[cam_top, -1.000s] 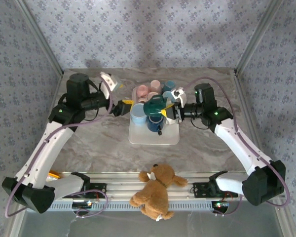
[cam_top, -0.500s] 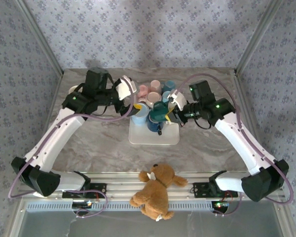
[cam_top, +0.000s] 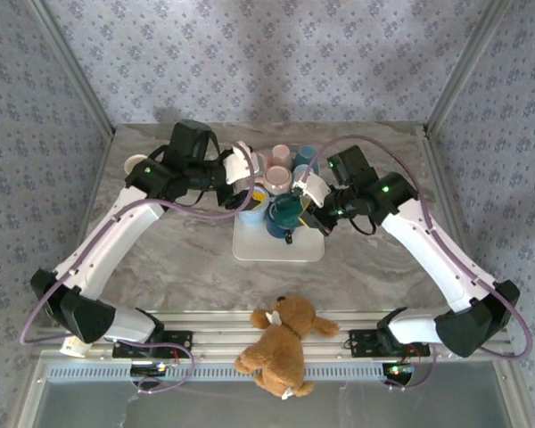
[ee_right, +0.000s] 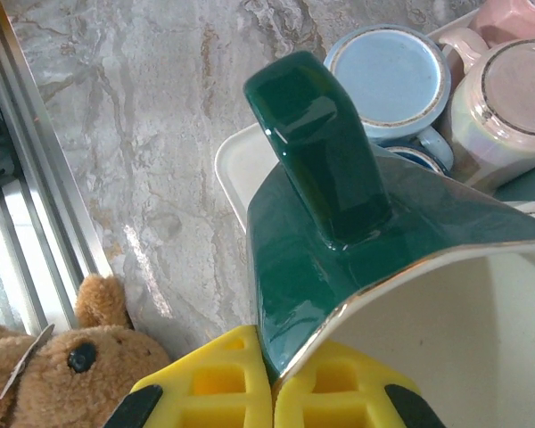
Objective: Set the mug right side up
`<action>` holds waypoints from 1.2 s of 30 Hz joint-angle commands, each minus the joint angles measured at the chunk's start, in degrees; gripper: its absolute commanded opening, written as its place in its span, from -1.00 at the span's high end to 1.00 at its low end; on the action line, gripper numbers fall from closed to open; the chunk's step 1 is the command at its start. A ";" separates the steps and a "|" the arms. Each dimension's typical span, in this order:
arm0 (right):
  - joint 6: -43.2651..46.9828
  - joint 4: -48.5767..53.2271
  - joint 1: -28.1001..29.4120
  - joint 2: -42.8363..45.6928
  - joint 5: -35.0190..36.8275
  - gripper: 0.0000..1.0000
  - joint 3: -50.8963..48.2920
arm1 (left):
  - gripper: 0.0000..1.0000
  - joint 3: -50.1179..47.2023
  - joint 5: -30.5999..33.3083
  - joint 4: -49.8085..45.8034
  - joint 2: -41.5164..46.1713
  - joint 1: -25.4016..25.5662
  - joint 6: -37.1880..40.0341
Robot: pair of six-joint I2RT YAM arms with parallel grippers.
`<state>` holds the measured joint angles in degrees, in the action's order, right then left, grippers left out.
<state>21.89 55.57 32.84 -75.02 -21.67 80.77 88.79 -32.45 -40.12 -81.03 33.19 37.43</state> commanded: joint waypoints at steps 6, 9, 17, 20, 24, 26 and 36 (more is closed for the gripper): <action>1.31 -1.23 1.96 0.21 -0.13 1.00 4.00 | -0.28 1.82 -5.56 3.12 -2.62 0.76 -1.39; 1.03 -1.51 2.30 0.05 0.07 1.00 4.04 | -0.19 1.91 -6.72 2.65 -3.27 1.30 -1.26; 0.64 -2.13 3.19 0.00 2.52 1.00 4.64 | -0.14 2.00 -10.45 1.56 -4.35 2.34 -1.39; 0.44 -2.48 3.36 -0.02 2.32 1.00 4.70 | -0.13 1.71 -10.18 0.21 -4.92 2.80 -1.57; 0.06 -2.70 3.64 -0.20 2.11 1.00 4.66 | -0.05 1.56 -10.16 0.74 -5.45 3.58 -1.92; -0.14 -2.83 3.75 -0.24 2.15 1.00 4.66 | -0.03 1.60 -9.84 0.83 -5.81 3.90 -1.97; -1.05 -3.10 4.16 -0.30 3.36 1.00 4.66 | 0.04 1.39 -9.97 -0.04 -6.37 4.96 -2.17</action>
<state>21.67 55.94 36.53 -76.05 -18.65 82.43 89.21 -40.71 -39.03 -86.70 37.71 35.46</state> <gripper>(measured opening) 0.067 0.479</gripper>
